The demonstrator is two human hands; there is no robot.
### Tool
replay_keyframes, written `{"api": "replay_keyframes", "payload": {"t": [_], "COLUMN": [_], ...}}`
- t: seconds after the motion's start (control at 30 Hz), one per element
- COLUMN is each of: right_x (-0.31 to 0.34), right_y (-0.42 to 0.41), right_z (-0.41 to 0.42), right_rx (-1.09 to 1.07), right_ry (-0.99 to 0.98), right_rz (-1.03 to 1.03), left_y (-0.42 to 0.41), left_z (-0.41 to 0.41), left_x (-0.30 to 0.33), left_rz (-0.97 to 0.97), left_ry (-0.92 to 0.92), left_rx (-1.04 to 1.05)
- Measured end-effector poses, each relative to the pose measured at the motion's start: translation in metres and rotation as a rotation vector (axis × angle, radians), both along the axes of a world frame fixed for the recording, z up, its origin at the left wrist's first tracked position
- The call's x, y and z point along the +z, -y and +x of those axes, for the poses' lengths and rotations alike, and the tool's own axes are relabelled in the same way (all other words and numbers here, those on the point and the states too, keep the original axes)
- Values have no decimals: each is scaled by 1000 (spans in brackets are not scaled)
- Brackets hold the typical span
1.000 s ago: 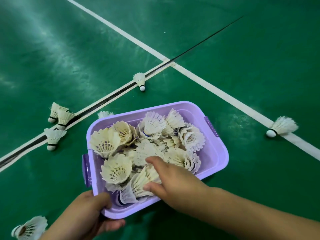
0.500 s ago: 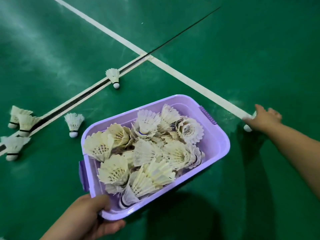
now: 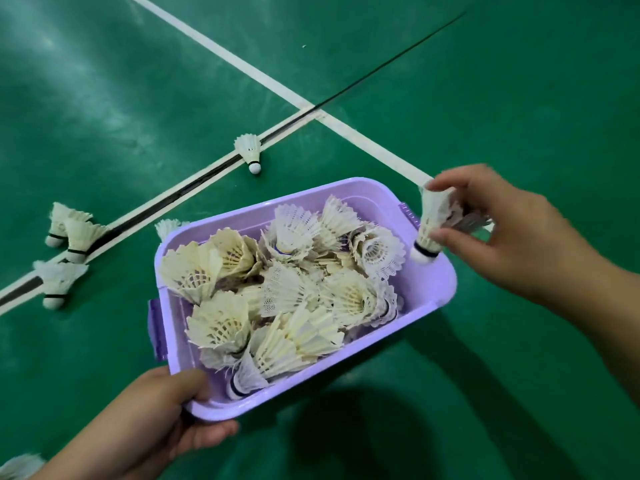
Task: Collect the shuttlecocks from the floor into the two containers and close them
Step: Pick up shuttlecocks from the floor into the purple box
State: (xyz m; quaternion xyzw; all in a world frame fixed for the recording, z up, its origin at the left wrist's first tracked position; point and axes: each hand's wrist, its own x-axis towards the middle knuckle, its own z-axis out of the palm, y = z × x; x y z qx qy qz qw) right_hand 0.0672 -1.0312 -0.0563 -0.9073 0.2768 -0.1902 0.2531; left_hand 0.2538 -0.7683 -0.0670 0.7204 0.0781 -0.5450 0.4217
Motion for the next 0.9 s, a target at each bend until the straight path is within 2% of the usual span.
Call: {"api": "replay_keyframes", "payload": {"t": [0.1, 0.17, 0.27, 0.37, 0.43, 0.5, 0.57, 0.63, 0.7, 0.77, 0.8, 0.9], "right_x": [7, -4, -9, -3, 2, 7, 12, 22, 24, 8, -11, -72], "right_y": [-37, -55, -82, -114, -146, -173, -204, -240, -287, -322, -343, -397], "right_z": [27, 43, 64, 92, 125, 155, 182, 204, 230, 249, 263, 299], "right_rx": [214, 274, 414, 543, 650, 651, 608, 558, 589, 662, 738, 851], "right_ry": [-361, -516, -558, -623, -642, -466, -20, 352, 482, 348, 191, -489], "right_rz": [-179, -265, -272, -154, -166, -230, -350, -237, -76, -42, -99, -255], "left_y": [-20, -38, -73, -118, -157, -195, -240, -287, -337, -370, -393, -451], "left_z": [10, 21, 41, 66, 83, 99, 113, 125, 135, 143, 144, 136], "left_x": [13, 23, 35, 43, 46, 49, 55, 61, 71, 74, 75, 67], "left_rz": [-27, -46, -53, -51, -27, 0, 15, 10, 6, 3, -8, -25], "left_ry": [-5, -10, 5, 73, 119, 129, 131, 154, 207, 244, 250, 228], "left_rx": [15, 28, 53, 118, 186, 269, 383, 480, 599, 681, 727, 828]}}
